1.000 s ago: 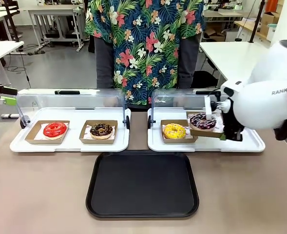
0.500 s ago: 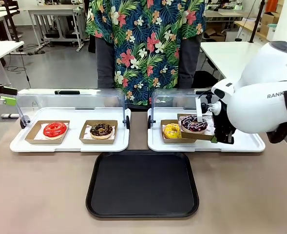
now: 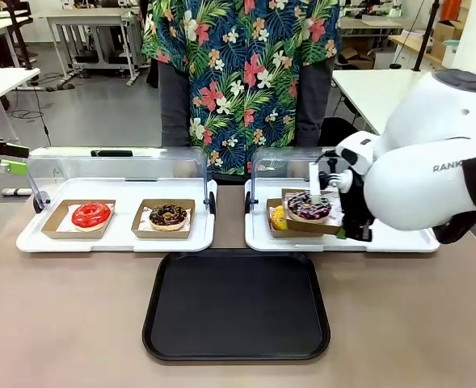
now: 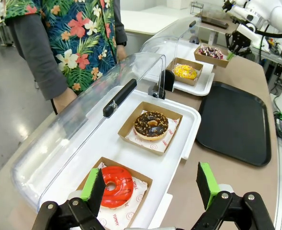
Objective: Move the fourth donut from the left to the tray.
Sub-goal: Pick up the Paper togo box containing the Donut indicated by the person and place it on the Handle tray.
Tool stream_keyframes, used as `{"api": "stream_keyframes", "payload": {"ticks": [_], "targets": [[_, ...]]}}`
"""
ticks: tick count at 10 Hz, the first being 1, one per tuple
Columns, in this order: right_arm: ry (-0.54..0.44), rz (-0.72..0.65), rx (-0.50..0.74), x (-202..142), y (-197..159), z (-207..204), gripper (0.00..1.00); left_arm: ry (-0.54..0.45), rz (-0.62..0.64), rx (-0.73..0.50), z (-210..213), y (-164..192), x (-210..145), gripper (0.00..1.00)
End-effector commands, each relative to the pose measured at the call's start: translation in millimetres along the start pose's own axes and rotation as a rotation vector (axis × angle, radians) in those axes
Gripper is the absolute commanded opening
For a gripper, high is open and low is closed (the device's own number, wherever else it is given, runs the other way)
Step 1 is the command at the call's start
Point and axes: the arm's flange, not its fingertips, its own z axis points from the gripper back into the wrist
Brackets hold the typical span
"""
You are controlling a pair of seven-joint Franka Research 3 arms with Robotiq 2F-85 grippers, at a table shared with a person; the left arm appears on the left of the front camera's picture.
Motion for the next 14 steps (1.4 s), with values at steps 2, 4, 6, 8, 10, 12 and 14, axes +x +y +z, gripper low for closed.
{"api": "stream_keyframes", "payload": {"ticks": [2,4,6,8,10,12,14], "targets": [[0.055,-0.077,-0.035,41,68,-12,0.02,-0.002,0.0,0.003,0,-2,2,1.0],[0.055,-0.081,-0.053,63,105,-15,0.02,-0.002,0.0,0.003,0,-2,2,1.0],[0.047,-0.056,-0.064,78,143,-24,0.02,-0.002,0.0,0.003,0,-2,2,1.0],[0.041,-0.019,-0.047,85,162,-36,0.02,-0.002,0.0,0.003,0,-2,2,1.0],[0.052,0.005,-0.056,90,176,-49,0.02,-0.002,0.0,0.003,0,-2,2,1.0],[0.051,0.024,-0.048,89,181,-55,0.02,-0.002,0.0,0.003,0,-2,2,1.0],[0.063,0.038,-0.032,85,184,-63,0.02,-0.002,0.0,0.003,0,-2,2,1.0]]}}
